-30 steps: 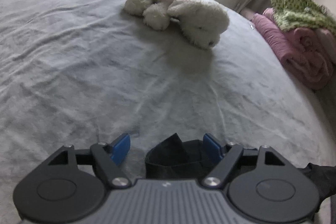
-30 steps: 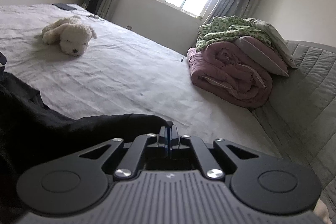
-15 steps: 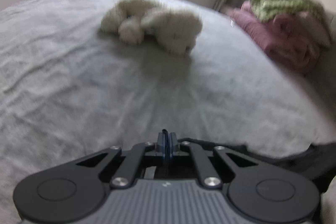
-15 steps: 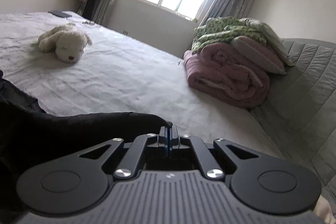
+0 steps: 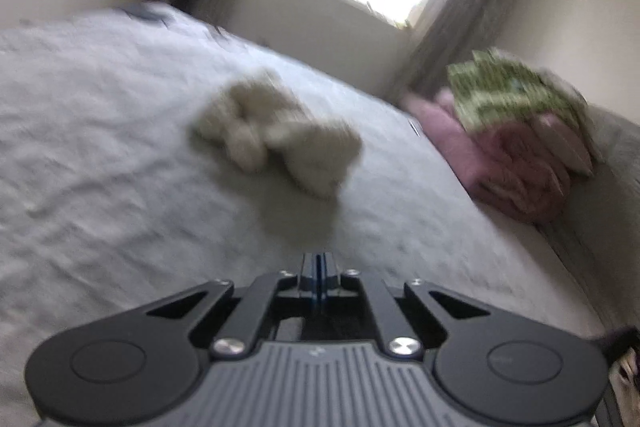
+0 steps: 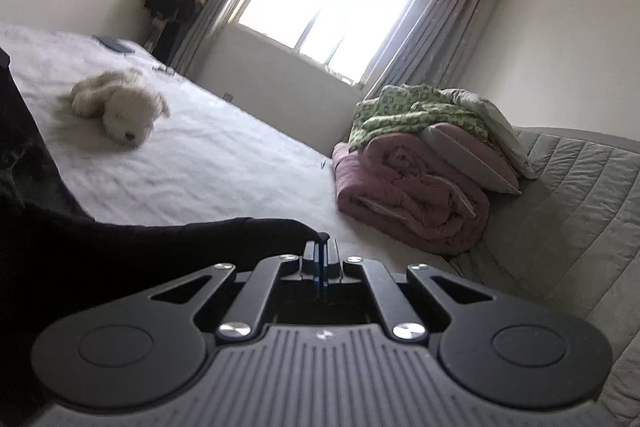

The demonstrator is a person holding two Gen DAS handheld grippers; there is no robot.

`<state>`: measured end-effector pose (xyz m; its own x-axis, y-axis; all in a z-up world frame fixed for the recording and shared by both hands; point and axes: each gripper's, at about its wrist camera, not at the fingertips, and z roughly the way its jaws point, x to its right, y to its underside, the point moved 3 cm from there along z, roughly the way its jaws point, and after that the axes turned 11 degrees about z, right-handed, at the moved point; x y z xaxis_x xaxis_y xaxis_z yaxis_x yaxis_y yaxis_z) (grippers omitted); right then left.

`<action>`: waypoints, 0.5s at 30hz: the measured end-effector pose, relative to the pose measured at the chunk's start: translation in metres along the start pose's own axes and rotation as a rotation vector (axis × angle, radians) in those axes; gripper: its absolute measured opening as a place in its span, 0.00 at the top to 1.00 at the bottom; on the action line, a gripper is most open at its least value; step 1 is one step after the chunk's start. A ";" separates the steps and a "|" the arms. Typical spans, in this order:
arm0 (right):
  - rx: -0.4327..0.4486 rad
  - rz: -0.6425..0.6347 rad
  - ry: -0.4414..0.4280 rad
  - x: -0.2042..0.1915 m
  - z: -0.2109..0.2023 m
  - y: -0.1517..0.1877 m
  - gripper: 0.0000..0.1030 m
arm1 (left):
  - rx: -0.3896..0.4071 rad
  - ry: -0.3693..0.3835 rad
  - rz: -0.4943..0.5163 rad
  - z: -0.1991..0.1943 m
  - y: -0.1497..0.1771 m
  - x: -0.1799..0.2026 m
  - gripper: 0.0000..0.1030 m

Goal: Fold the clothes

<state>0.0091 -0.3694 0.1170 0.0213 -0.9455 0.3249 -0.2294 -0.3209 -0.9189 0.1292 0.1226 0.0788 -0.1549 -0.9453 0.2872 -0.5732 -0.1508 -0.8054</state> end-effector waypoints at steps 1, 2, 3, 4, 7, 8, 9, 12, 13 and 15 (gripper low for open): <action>-0.017 -0.009 -0.005 -0.001 0.003 0.002 0.99 | -0.030 0.004 -0.007 0.009 0.002 0.000 0.97; -0.031 -0.016 -0.012 -0.003 0.005 0.003 0.99 | -0.056 -0.005 -0.008 0.017 0.004 0.000 0.96; -0.042 -0.025 -0.021 -0.004 0.006 0.004 0.99 | -0.081 -0.014 -0.009 0.025 0.006 0.000 0.93; -0.047 -0.035 -0.026 -0.005 0.007 0.006 0.99 | -0.102 -0.032 0.003 0.031 0.008 0.000 0.89; -0.049 -0.035 -0.028 -0.003 0.006 0.006 0.99 | -0.120 -0.113 0.094 0.040 0.004 0.002 0.71; -0.051 -0.027 -0.031 -0.002 0.006 0.005 0.99 | -0.121 -0.129 0.116 0.043 0.001 0.001 0.68; -0.052 -0.020 -0.034 -0.001 0.006 0.005 0.99 | -0.119 -0.130 0.126 0.044 -0.003 0.001 0.68; -0.053 -0.004 -0.040 0.004 0.005 0.006 0.99 | -0.093 -0.143 0.153 0.045 -0.017 0.002 0.63; -0.054 0.005 -0.042 0.006 0.006 0.006 0.99 | -0.089 -0.150 0.174 0.046 -0.021 0.005 0.59; -0.054 0.030 -0.045 0.010 0.006 0.005 0.99 | -0.101 -0.145 0.280 0.053 -0.025 0.020 0.58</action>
<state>0.0140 -0.3806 0.1142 0.0572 -0.9564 0.2863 -0.2829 -0.2906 -0.9141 0.1836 0.0923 0.0770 -0.2052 -0.9785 -0.0206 -0.6026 0.1429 -0.7852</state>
